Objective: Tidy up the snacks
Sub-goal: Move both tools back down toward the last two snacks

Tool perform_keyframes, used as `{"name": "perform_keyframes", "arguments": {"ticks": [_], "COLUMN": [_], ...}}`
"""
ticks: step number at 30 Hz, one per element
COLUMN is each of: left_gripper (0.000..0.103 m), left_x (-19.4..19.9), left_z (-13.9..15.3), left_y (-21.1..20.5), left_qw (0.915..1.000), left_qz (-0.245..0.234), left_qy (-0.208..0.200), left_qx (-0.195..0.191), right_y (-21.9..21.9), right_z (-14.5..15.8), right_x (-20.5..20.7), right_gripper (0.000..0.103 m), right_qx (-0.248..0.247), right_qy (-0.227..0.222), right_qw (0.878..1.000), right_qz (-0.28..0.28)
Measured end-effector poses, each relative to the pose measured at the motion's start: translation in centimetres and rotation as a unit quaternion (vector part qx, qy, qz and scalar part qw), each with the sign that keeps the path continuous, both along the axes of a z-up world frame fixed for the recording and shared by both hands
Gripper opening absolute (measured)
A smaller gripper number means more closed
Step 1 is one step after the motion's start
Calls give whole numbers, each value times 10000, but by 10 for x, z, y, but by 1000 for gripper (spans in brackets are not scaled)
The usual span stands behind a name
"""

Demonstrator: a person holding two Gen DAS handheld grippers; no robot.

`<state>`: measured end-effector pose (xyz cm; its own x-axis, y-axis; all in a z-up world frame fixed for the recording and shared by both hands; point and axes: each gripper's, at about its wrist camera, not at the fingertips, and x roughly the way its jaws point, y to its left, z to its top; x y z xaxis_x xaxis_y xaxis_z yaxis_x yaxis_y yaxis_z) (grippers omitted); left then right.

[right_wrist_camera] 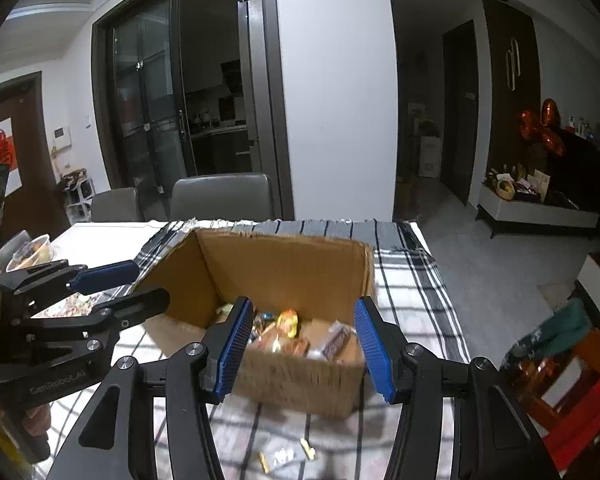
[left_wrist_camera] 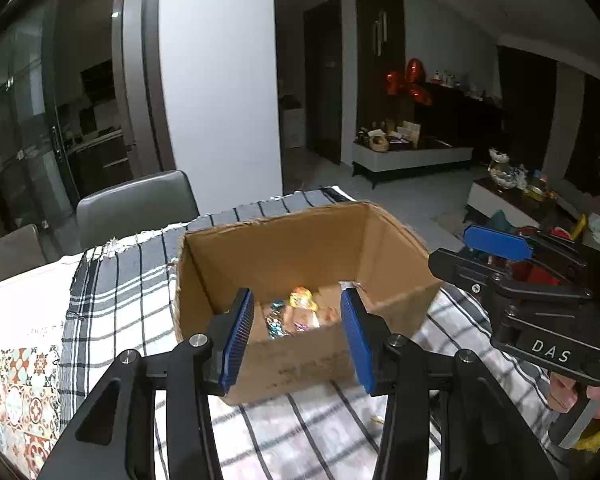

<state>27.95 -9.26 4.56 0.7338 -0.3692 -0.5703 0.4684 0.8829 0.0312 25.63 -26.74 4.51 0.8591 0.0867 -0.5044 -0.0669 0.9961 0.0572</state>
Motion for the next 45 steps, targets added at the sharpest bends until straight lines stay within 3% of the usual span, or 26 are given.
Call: {"name": "perform_keyframes", "arguments": {"ticks": [7, 16, 28, 45], "left_gripper": [45, 48, 48, 46], "left_x": [-42, -64, -72, -57], "left_z": [7, -3, -40, -106], "left_y": [-3, -11, -29, -50], "left_qw": [9993, 9976, 9928, 9794], "left_qz": [-268, -600, -1138, -1754], "left_qy": [-266, -313, 46, 738], "left_qx": [-17, 138, 381, 680], "right_y": [3, -1, -6, -8], "right_z": [1, -11, -56, -118], "right_x": [-41, -69, -82, -79], "right_gripper": [54, 54, 54, 52], "right_qx": [6, 25, 183, 263], "right_qy": [-123, -54, 469, 1278], "right_qw": [9999, 9997, 9983, 9908], "right_qz": [-34, -219, -285, -358]}}
